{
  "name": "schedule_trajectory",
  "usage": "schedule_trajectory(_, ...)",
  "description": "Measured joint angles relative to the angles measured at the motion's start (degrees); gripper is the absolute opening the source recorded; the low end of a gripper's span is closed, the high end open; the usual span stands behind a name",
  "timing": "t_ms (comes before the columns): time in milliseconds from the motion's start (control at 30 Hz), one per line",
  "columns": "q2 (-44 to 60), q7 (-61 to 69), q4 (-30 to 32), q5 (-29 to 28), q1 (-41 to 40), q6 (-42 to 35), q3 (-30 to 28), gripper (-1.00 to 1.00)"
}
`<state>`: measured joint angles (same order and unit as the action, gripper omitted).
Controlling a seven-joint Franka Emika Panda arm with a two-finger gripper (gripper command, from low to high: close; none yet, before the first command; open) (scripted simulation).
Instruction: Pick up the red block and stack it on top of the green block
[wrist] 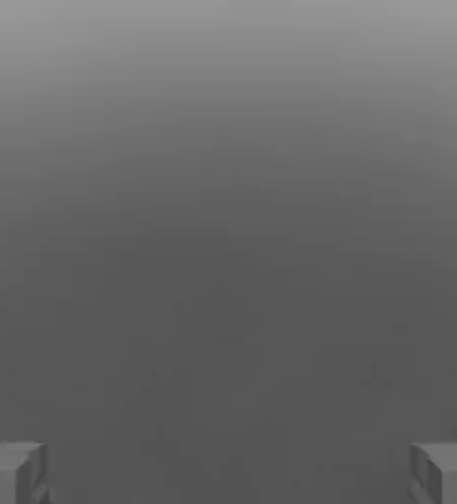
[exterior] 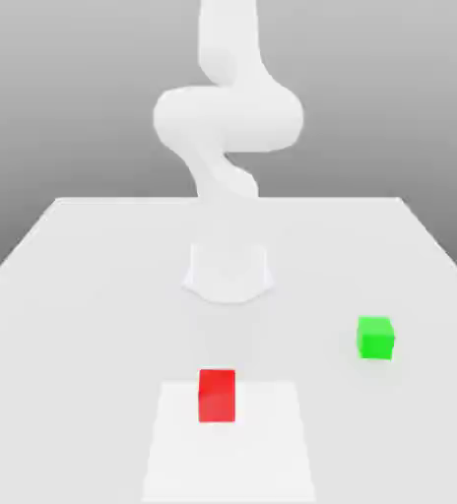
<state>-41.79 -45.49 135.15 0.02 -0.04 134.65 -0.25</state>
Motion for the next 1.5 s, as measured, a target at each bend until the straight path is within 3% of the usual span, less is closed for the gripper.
schedule_trajectory(567, 35.9, 2.68, 27.24, -0.35, -0.2, 24.65, -1.96, 0.0)
schedule_trajectory(800, 51.38, 4.12, 27.28, 1.35, -0.87, 37.38, -1.0, 0.0)
schedule_trajectory(833, 53.09, 4.31, 27.05, 1.59, -0.95, 38.85, -0.84, -1.0)
schedule_trajectory(1067, 53.34, 4.17, 27.02, 1.45, -1.15, 39.05, -0.66, -1.0)
schedule_trajectory(1300, 40.31, 3.08, 28.88, -0.13, -1.18, 27.89, -0.99, -1.0)
schedule_trajectory(1500, 33.63, 13.9, 30.87, 4.9, 10.51, 23.49, 4.17, -1.0)
